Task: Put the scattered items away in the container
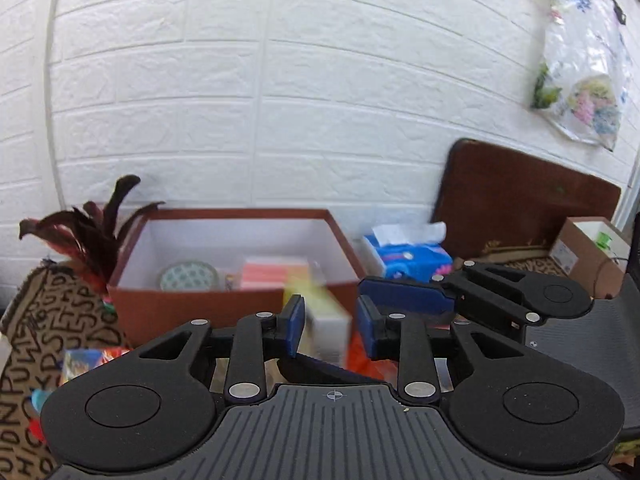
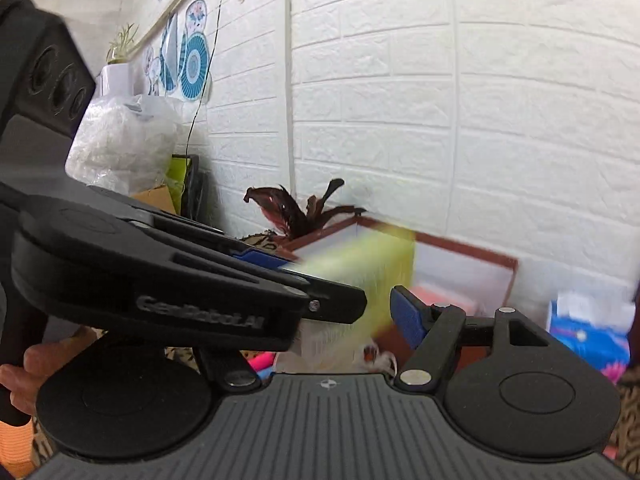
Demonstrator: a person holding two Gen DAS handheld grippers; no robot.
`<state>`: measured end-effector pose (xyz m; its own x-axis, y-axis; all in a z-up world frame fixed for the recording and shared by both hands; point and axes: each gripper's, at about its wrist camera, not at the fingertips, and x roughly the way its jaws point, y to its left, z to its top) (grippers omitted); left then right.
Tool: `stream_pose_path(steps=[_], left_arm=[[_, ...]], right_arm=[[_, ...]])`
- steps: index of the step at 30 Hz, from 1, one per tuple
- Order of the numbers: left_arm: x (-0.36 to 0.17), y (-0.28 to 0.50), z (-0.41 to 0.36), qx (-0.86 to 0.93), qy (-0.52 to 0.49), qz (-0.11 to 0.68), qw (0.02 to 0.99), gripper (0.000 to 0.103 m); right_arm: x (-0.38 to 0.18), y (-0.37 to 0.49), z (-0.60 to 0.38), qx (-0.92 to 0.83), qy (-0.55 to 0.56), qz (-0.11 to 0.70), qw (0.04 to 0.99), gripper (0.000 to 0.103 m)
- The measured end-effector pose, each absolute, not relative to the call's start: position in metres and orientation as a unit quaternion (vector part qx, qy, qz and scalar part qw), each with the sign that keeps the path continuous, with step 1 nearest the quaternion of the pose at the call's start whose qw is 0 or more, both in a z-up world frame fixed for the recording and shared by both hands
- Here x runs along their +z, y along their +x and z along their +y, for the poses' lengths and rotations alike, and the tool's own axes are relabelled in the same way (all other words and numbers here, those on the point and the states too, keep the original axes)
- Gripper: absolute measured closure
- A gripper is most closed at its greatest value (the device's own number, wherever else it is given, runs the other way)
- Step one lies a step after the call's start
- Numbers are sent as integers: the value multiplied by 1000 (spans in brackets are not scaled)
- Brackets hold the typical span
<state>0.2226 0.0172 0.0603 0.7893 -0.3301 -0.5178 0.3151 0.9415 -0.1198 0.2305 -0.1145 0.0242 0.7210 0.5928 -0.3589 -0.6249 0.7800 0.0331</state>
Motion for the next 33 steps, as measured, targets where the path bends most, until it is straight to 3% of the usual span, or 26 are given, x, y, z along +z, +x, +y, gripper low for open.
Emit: stream_pose_path(steps=[3, 5, 6, 7, 15, 22, 27, 33], left_arm=[[57, 253, 27, -175, -27, 284, 942, 60], [49, 276, 33, -166, -36, 305, 937, 77], [42, 284, 39, -156, -50, 318, 934, 76], [34, 288, 47, -151, -70, 333, 928, 61], [-34, 242, 57, -187, -42, 378, 906, 53], [-70, 195, 49, -193, -44, 391, 899, 39], [-79, 186, 52, -190, -72, 403, 892, 34], [-85, 173, 50, -202, -81, 419, 882, 33]], right_arm=[[24, 260, -107, 328, -41, 193, 924, 35], [19, 280, -102, 323, -41, 210, 922, 36], [16, 286, -102, 318, -41, 222, 921, 36], [12, 286, -106, 318, -31, 227, 920, 36], [-53, 241, -122, 311, -40, 277, 908, 31], [-84, 186, -133, 282, -18, 288, 915, 31], [-91, 173, -138, 269, 19, 308, 912, 43], [-96, 165, -140, 244, -2, 317, 916, 44]])
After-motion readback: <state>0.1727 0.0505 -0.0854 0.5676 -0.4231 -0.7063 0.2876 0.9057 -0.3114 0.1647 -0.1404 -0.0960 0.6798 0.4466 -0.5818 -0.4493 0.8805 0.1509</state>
